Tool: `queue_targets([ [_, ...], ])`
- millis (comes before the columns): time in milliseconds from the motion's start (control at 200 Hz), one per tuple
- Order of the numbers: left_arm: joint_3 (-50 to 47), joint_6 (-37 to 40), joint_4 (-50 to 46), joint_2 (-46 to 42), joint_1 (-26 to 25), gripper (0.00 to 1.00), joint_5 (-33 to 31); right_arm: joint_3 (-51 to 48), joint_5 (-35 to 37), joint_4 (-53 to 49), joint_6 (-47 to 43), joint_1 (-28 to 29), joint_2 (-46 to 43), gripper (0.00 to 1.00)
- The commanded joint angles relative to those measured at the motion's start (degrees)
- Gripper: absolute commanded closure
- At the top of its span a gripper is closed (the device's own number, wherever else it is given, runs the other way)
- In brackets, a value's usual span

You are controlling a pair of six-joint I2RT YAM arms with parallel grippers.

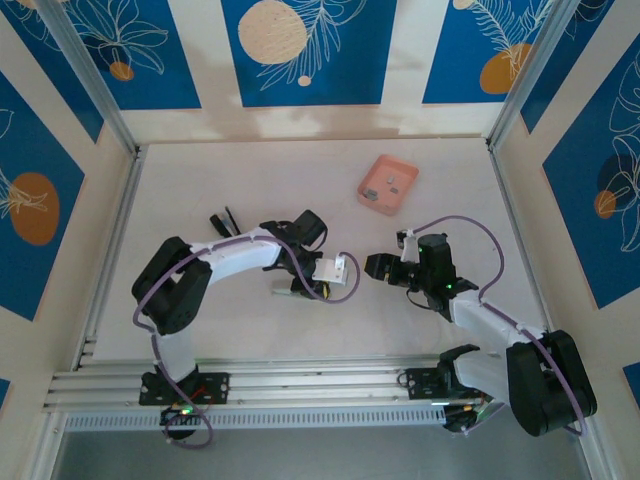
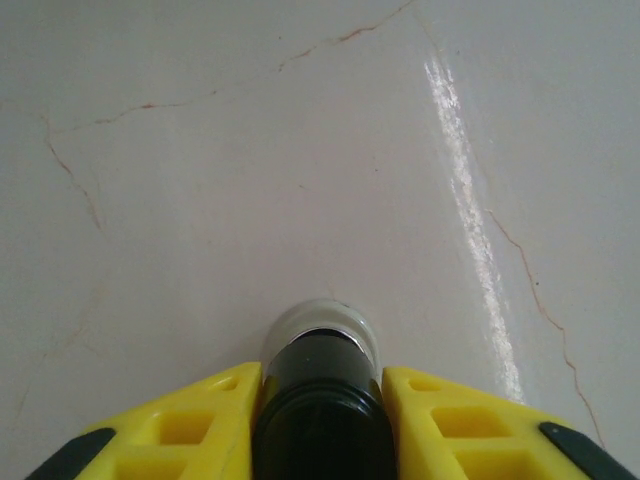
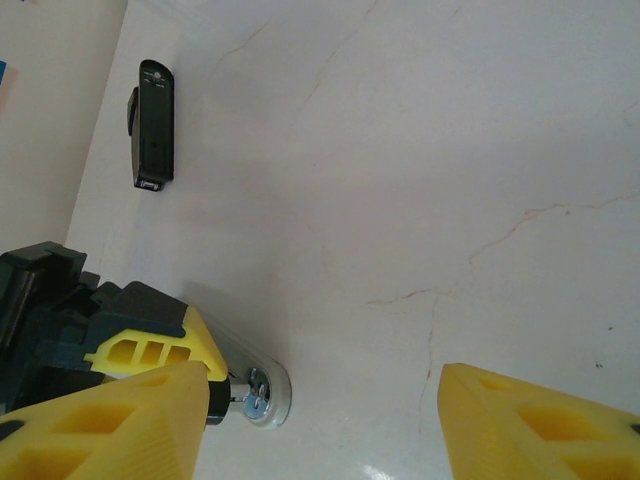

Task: Load the staples into the stapler

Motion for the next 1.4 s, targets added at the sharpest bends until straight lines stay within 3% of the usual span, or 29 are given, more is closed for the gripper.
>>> queue_targets([
  [0, 1.05, 1.65, -2.65, 0.89, -0.58, 0.75, -0.61, 0.54, -0.84, -1.47, 0.88, -0.23, -0.10, 0.38],
  [350, 0.00, -1.73, -0.38, -3.11, -0.03, 0.88, 0.32, 2.08, -3.23, -1.63, 0.49, -0.20, 1.20, 0.38],
  [580, -9.35, -11.25, 14.46, -12.58, 3.23, 0.92, 6.81, 6.13, -9.64, -2.25, -0.50, 1.51, 3.95, 0.37],
  [910, -26.10, -28.53, 43.81, -25.58, 10.53, 0.95, 16.54, 11.79, -16.64, 0.91, 1.00, 9.38, 10.93, 0.36],
  [1085, -29.03, -31.50, 49.49, -27.85, 12.01, 0.96, 18.14, 12.14, -17.50, 2.19, 2.55, 12.38, 12.76, 0.38],
  [1390, -31.19, -35.17, 56.58, -28.84, 12.50, 0.96, 21.94, 12.23, -16.16, 3.08, 4.95, 12.41, 13.69, 0.43],
])
